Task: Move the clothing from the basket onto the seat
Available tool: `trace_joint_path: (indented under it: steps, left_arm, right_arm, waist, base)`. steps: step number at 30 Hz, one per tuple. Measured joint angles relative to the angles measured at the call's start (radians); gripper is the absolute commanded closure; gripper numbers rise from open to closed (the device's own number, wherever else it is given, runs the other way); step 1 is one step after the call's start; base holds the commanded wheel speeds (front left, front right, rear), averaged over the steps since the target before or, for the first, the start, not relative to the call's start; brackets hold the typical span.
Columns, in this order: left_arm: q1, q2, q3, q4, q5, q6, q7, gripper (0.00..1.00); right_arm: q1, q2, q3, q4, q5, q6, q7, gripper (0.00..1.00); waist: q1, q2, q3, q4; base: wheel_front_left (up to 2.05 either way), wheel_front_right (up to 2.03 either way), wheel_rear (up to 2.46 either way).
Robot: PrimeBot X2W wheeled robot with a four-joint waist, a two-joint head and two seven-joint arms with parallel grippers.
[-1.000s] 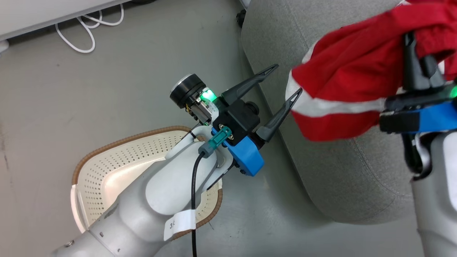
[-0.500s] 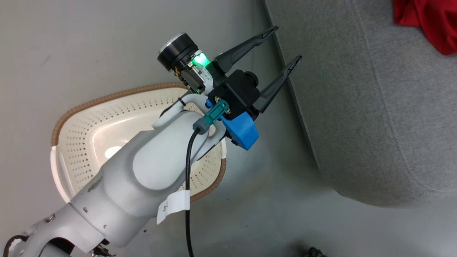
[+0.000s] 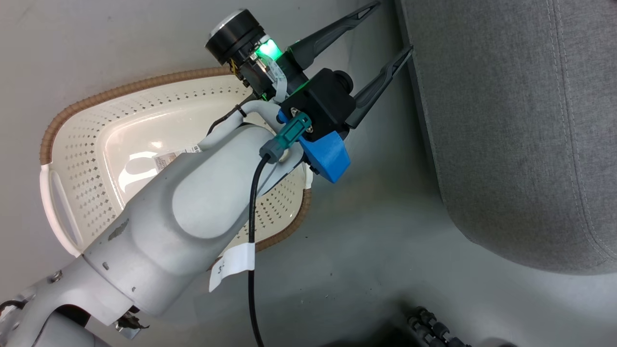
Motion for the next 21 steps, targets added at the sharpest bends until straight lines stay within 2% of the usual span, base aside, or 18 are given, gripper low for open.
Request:
trace_joint_path:
  steps: [6,16,21]
  left_arm:
    - [-0.002,0.004,-0.004,0.002,-0.002,0.0,0.0,0.0]
    - [-0.01,0.005,-0.003,0.001,-0.003,0.0,0.0,0.0]
    - [-0.009,0.004,0.004,0.0,-0.008,0.0,0.0,0.0]
  right_arm:
    - [0.043,0.07,-0.013,0.047,-0.013,0.0,0.0,1.0]
    - [0.138,0.216,-0.035,0.049,-0.038,0.0,0.0,1.0]
    - [0.17,0.229,-0.036,0.086,-0.032,0.0,0.0,1.0]
  waist:
    - [0.0,0.0,0.013,-0.002]
    - [0.0,0.0,0.013,0.005]
    - [-0.0001,0.0,-0.001,0.01]
  base:
    - [0.0,0.0,0.0]
    - [0.0,0.0,0.0]
    - [0.0,0.0,0.0]
